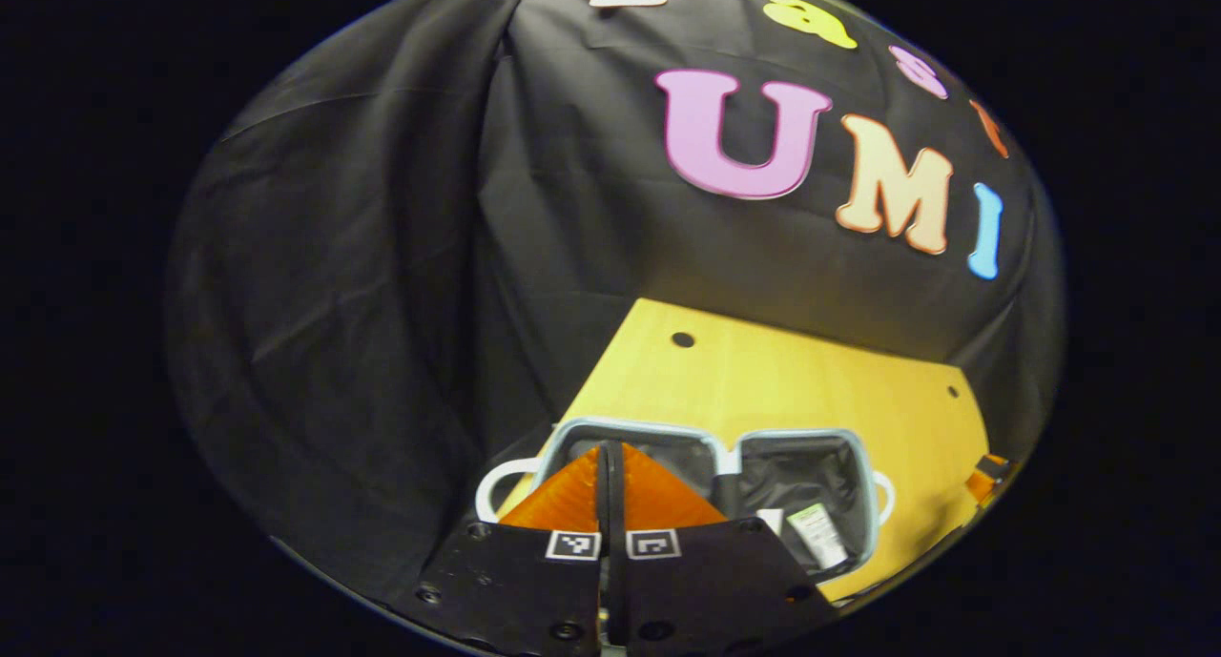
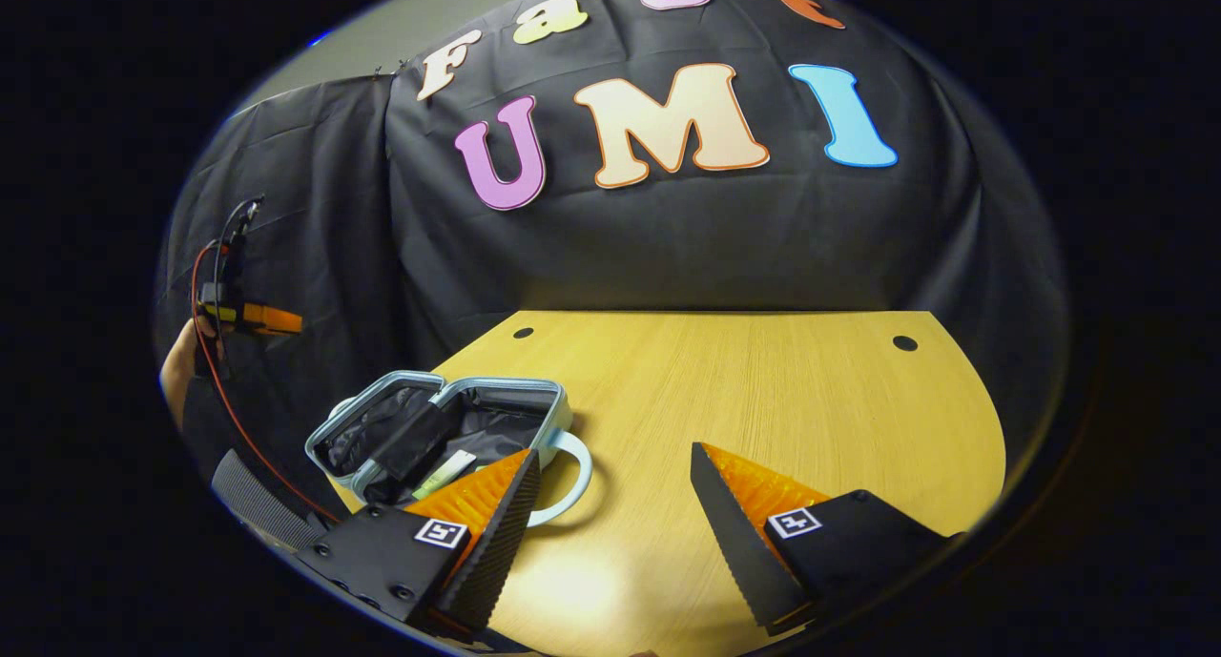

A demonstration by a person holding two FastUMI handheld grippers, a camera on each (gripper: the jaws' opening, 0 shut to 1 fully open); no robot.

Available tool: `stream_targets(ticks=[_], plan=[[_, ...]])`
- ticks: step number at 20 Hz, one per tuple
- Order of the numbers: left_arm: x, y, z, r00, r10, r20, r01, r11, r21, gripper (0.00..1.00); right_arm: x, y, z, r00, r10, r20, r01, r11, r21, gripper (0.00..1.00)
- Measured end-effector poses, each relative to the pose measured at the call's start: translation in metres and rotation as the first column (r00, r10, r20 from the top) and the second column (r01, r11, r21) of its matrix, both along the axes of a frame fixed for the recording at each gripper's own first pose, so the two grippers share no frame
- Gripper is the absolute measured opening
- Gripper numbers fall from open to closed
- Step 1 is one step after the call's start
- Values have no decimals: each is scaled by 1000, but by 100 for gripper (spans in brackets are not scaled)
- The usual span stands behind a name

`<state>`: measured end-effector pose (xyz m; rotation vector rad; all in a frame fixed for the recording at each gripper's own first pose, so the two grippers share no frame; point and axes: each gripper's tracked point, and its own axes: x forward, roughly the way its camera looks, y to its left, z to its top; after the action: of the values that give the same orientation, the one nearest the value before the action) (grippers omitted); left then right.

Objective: First open the suitcase, pack the skin care products into it, and then close the suitcase.

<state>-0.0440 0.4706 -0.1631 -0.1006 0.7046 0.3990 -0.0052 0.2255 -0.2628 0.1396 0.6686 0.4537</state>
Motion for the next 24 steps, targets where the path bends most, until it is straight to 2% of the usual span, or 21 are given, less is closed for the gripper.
stream_targets(ticks=[1, 2, 4, 7, 8, 12, 19, 20, 21, 22, 23, 24], plan=[[-5, 8, -4, 1000, 8, -9, -9, 1000, -10, 6, 0, 4, 0, 1000, -3, -2, 3, 1000, 2, 98], [-8, 17, -9, 1000, 27, -14, -27, 1000, -10, 19, -1, 9, 0, 1000, -4, -2, 4, 1000, 1, 98], [-13, 35, -21, 998, 49, -37, -50, 999, -15, 51, -4, 19, 1, 1000, -3, 5, 3, 1000, -8, 98], [-23, 68, -51, 992, 87, -91, -88, 996, -9, 79, -10, 32, -2, 1000, -5, 16, 5, 999, -35, 98], [-23, 76, -61, 990, 92, -107, -95, 995, -22, 84, -11, 36, -2, 1000, -13, 15, 14, 999, -39, 98], [-27, 106, -104, 979, 114, -171, -128, 989, -73, 84, -15, 47, -5, 998, -59, 11, 59, 997, -56, 98], [-32, 134, -168, 957, 96, -273, -136, 982, -131, 82, -25, 56, -9, 995, -99, -7, 98, 988, -116, 98], [-33, 137, -175, 954, 97, -284, -141, 980, -141, 82, -25, 57, -9, 995, -101, -7, 99, 987, -127, 93], [-35, 141, -184, 950, 98, -296, -147, 978, -149, 82, -26, 59, -9, 995, -101, -7, 100, 986, -135, 98], [-35, 144, -191, 946, 99, -308, -153, 976, -157, 82, -27, 59, -10, 995, -102, -9, 99, 985, -142, 98], [-35, 143, -199, 943, 96, -320, -156, 973, -168, 82, -27, 60, -10, 995, -102, -10, 99, 984, -148, 93], [-35, 144, -205, 941, 92, -326, -156, 972, -175, 82, -27, 60, -10, 995, -101, -13, 98, 983, -153, 98]])
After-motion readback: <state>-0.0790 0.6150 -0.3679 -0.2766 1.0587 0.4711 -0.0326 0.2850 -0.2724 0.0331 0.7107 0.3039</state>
